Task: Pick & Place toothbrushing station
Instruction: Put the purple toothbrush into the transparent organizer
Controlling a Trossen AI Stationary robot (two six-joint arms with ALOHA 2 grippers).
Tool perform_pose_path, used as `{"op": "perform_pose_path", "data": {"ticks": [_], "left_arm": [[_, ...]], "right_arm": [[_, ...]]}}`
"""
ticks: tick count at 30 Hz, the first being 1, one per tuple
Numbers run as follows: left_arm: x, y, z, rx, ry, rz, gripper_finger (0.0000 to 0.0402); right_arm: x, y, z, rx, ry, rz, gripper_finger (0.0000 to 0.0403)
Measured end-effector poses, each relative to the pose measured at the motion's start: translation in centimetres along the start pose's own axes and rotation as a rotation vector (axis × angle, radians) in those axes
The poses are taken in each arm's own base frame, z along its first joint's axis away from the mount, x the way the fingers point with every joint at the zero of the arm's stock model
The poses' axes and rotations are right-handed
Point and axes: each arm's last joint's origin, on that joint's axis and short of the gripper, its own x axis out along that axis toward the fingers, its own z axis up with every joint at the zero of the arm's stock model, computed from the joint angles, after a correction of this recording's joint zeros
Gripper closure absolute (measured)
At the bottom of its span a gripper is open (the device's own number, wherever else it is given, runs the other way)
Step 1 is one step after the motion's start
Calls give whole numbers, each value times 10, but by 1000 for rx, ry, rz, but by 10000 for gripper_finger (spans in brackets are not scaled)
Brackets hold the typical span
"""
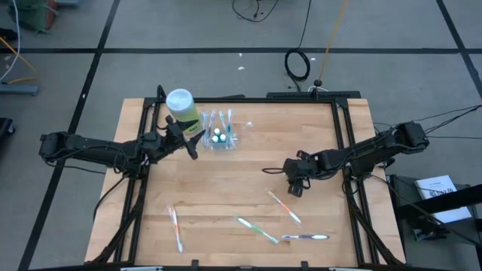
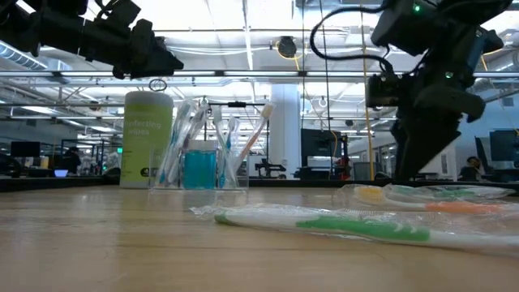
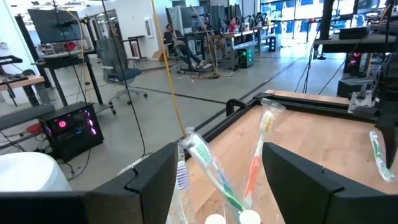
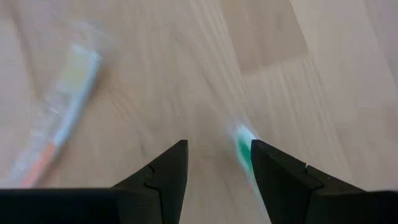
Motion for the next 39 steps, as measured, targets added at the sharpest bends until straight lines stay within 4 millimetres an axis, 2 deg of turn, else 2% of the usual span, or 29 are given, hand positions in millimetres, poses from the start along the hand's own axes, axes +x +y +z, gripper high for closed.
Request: {"op": "perform_pose_path", "data": {"ticks": [5, 10, 18, 22, 29, 36, 39], "left_arm": [[0, 0, 0, -1, 0, 0, 160], [0, 0, 0, 0, 0, 0, 160], [0, 0, 0, 0, 0, 0, 160], [0, 0, 0, 0, 0, 0, 160], [0, 0, -2, 2, 15, -1, 160], [0, 0, -2, -15, 19, 0, 160], [0, 0, -2, -17, 20, 0, 160]], "right_arm": [[-1, 5, 10, -66, -105, 55, 236], [-2, 10, 14, -105, -123, 153, 236], [-2, 17, 6, -2, -56, 207, 236], [-4, 29, 0, -36, -29, 262, 236], [-13, 63, -23, -153, -25, 310, 236], [-30, 109, -52, -383, -164, 405, 236], [-29, 122, -68, -451, -214, 424, 236]]}}
